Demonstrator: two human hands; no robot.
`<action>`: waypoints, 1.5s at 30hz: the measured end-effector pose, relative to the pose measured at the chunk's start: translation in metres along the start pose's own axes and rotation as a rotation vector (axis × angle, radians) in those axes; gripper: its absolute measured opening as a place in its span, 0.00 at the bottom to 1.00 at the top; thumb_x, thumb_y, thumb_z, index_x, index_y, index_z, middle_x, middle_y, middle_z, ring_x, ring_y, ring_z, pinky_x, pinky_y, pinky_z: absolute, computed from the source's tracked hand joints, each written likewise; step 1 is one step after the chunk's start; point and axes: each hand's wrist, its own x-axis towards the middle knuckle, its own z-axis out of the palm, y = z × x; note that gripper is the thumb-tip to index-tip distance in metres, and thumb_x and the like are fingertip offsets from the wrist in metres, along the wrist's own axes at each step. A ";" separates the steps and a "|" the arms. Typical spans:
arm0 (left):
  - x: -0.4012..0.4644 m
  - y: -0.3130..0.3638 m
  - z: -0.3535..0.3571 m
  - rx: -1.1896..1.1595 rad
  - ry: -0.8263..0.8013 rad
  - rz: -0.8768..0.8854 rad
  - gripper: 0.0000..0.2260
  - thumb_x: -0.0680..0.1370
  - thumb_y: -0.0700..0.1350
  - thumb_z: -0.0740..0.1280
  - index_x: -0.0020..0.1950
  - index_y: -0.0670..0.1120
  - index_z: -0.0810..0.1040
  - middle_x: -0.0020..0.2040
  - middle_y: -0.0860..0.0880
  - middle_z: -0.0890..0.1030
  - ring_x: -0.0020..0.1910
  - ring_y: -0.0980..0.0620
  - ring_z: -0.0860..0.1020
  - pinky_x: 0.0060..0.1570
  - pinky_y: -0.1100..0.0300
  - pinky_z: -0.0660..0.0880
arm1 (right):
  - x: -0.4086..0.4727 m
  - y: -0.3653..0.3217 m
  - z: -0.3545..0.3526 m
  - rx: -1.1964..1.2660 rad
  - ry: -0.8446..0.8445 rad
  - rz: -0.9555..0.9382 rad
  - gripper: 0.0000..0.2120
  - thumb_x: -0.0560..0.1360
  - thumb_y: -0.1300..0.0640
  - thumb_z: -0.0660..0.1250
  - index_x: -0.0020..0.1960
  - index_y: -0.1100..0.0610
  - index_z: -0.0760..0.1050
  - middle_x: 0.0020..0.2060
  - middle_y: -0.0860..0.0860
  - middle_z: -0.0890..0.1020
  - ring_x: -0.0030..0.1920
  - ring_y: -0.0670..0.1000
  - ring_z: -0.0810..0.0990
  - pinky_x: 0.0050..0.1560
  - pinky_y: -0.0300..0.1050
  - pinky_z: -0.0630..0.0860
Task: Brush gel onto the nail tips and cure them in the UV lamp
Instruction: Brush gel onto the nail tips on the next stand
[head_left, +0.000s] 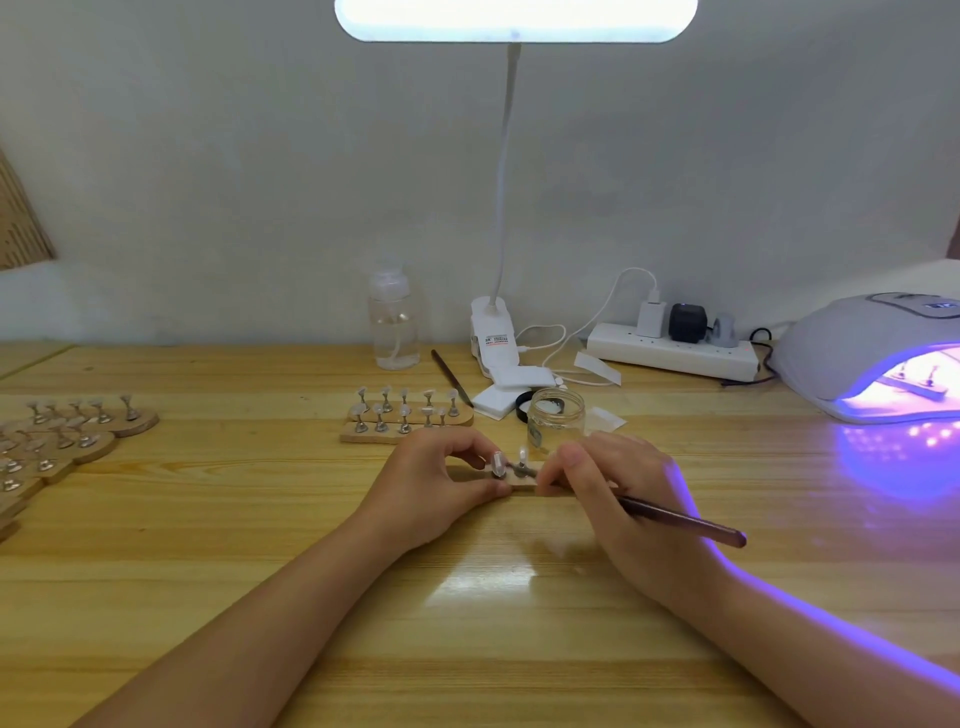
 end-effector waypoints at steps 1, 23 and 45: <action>0.000 0.000 0.000 -0.001 0.001 0.000 0.10 0.66 0.40 0.75 0.36 0.53 0.78 0.38 0.55 0.81 0.43 0.58 0.78 0.53 0.58 0.73 | 0.000 0.000 0.000 -0.002 -0.005 0.017 0.20 0.77 0.48 0.53 0.36 0.51 0.79 0.31 0.40 0.79 0.37 0.39 0.77 0.42 0.29 0.69; 0.001 -0.001 0.000 -0.032 0.020 -0.044 0.10 0.66 0.39 0.76 0.35 0.52 0.78 0.39 0.55 0.81 0.40 0.61 0.78 0.44 0.75 0.70 | 0.006 0.006 -0.011 -0.068 0.246 0.135 0.11 0.75 0.43 0.53 0.47 0.43 0.73 0.38 0.40 0.81 0.45 0.39 0.77 0.56 0.39 0.65; 0.004 0.003 0.002 -0.105 0.005 -0.129 0.03 0.69 0.40 0.73 0.36 0.47 0.82 0.33 0.56 0.82 0.36 0.66 0.78 0.37 0.78 0.69 | 0.008 0.022 -0.003 -0.386 -0.030 -0.081 0.14 0.63 0.60 0.78 0.46 0.54 0.79 0.38 0.46 0.82 0.41 0.49 0.81 0.48 0.44 0.66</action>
